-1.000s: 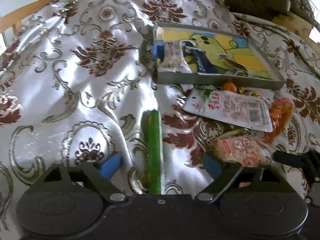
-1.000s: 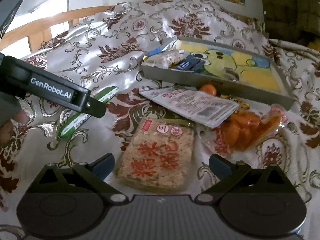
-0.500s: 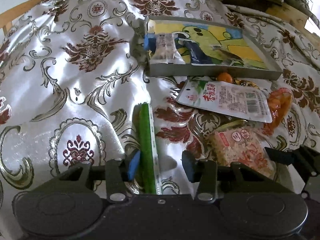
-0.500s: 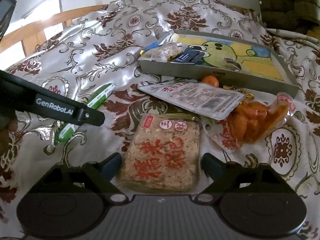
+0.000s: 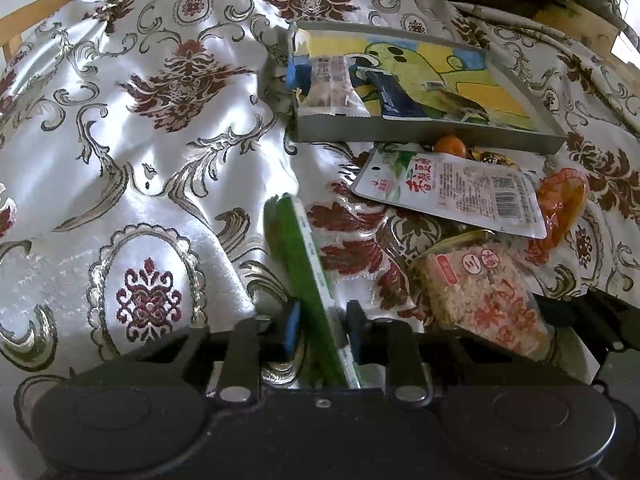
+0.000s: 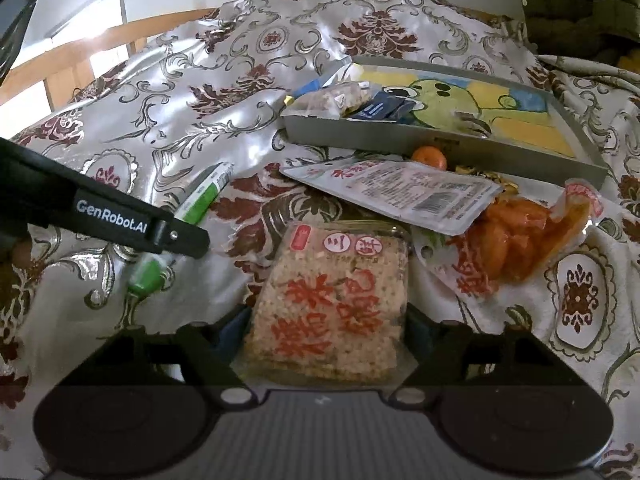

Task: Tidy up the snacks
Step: 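Grasp the green stick snack with the left tool while the right tool grasps the rice cracker packet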

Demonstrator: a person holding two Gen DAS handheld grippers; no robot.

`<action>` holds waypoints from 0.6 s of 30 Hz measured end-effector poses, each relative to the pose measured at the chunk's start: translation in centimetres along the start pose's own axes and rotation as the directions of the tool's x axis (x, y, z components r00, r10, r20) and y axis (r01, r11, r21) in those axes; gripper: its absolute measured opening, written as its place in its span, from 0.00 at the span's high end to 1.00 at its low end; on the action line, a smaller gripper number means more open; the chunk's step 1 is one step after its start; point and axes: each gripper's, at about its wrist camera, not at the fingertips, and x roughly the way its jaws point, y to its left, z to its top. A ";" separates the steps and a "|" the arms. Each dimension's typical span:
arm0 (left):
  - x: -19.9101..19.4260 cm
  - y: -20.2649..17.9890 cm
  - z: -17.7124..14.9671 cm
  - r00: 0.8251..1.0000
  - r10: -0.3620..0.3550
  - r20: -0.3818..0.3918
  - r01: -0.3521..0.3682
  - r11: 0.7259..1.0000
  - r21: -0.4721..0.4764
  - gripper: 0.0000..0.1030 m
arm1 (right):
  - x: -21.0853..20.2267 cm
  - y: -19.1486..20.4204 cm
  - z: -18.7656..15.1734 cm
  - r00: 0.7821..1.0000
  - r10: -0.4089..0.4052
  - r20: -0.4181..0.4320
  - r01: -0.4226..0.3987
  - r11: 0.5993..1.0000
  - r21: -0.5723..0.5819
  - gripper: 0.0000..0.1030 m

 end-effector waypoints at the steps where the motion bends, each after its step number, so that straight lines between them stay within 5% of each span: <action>1: 0.0 0.0 0.0 1.000 -0.001 0.002 0.001 1.000 -0.001 0.75 | 0.0 0.0 0.0 1.000 -0.001 0.000 0.001 1.000 -0.003 0.21; 18: -1.9 -0.1 -1.8 0.991 -0.129 -0.038 0.120 0.978 -0.170 0.81 | -2.0 0.9 -0.8 1.000 0.023 0.013 -0.022 0.998 -0.062 0.23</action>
